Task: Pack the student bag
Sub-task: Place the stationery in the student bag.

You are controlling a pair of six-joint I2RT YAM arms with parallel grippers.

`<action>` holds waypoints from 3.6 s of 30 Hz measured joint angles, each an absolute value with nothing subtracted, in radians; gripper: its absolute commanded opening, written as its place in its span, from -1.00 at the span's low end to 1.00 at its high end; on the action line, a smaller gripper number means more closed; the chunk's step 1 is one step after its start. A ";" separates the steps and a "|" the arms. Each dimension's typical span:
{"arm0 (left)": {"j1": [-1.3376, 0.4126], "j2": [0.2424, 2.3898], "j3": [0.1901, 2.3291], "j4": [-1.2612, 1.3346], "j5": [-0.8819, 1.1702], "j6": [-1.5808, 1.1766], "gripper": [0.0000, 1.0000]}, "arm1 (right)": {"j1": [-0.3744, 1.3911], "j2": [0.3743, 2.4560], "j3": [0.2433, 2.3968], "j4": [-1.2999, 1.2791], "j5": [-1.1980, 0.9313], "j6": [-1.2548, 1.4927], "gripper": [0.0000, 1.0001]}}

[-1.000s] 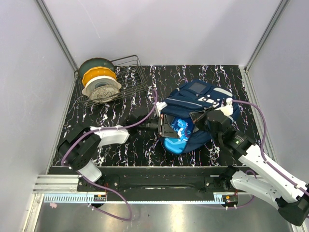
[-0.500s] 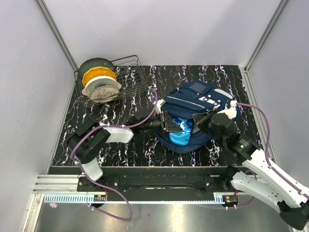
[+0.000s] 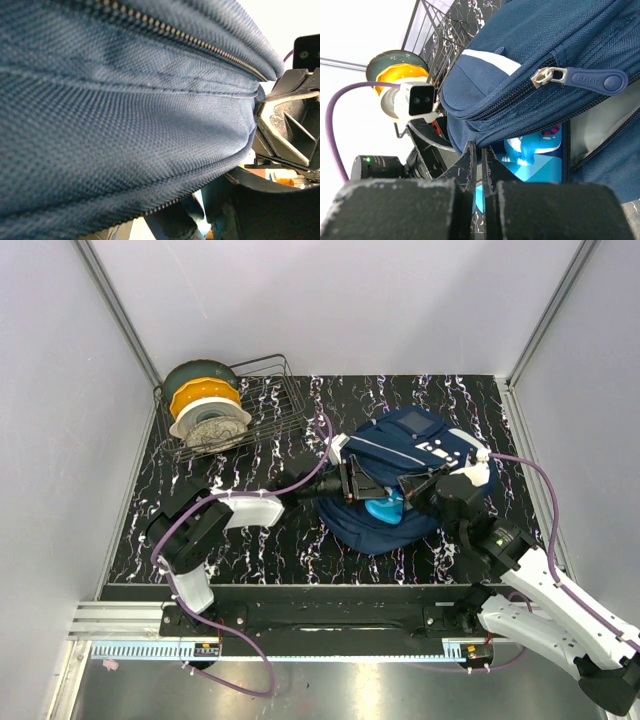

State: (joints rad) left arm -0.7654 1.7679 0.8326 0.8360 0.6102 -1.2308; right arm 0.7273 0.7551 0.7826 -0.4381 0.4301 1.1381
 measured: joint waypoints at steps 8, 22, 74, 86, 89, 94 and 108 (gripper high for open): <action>-0.755 1.668 0.891 0.495 0.646 -1.009 0.54 | 0.727 0.733 0.769 -0.439 0.447 1.151 -1.00; -0.752 1.548 0.906 0.075 0.564 -0.698 0.92 | 0.727 0.733 0.759 -0.439 0.447 1.161 -1.00; -0.794 1.636 0.935 0.219 0.437 -0.930 -1.00 | 0.727 0.735 0.758 -0.442 0.427 1.163 -1.00; -0.805 1.718 0.946 0.445 0.235 -1.060 -0.57 | 0.725 0.735 0.758 -0.442 0.429 1.164 -1.00; -0.806 1.743 0.955 0.474 0.230 -1.060 -0.39 | 0.725 0.735 0.757 -0.443 0.441 1.164 -1.00; -0.808 1.752 0.941 0.492 0.209 -1.045 0.31 | 0.725 0.730 0.754 -0.446 0.453 1.164 -1.00; -0.826 1.645 0.821 0.505 0.208 -1.005 0.45 | 0.726 0.719 0.746 -0.447 0.451 1.168 -1.00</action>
State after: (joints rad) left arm -0.8265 1.6447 0.8211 0.5049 0.2085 -1.0054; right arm 0.7258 0.7193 0.7456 -0.4473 0.4507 1.1683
